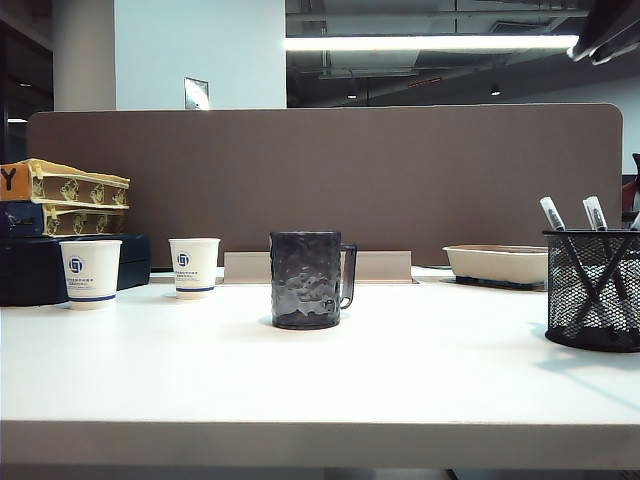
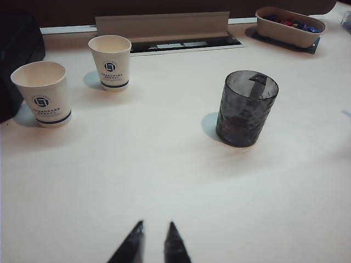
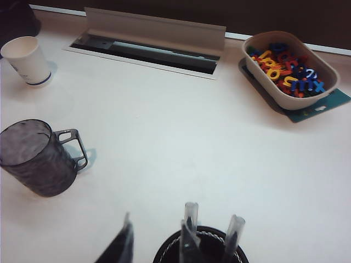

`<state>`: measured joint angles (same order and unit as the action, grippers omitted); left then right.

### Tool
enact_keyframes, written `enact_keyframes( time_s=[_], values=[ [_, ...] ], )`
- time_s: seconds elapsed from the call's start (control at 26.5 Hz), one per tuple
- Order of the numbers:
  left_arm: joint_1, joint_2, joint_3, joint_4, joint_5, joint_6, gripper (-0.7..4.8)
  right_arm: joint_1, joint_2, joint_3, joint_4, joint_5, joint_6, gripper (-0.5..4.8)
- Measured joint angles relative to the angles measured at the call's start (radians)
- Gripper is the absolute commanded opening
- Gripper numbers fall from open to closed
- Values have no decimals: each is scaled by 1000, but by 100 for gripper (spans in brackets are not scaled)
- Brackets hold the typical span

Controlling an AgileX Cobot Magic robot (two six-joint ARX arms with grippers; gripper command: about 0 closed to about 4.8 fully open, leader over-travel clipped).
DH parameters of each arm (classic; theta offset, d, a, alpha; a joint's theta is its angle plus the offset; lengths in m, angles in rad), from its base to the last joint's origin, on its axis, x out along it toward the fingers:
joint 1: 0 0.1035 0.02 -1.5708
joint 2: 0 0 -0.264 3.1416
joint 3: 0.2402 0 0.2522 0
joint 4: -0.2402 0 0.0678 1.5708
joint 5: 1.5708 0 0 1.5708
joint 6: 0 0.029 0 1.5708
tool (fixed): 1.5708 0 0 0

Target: Pick up one pen and put it in the pen container.

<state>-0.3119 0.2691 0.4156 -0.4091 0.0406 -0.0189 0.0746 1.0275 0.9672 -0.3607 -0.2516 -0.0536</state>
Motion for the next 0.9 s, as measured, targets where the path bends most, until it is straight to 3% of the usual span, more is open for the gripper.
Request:
enact_keyframes(
  time_s=[0.9],
  values=[
    [0,-1,-48,50,0,-42,48,2,-398,-163,-174,50,19,106]
  ],
)
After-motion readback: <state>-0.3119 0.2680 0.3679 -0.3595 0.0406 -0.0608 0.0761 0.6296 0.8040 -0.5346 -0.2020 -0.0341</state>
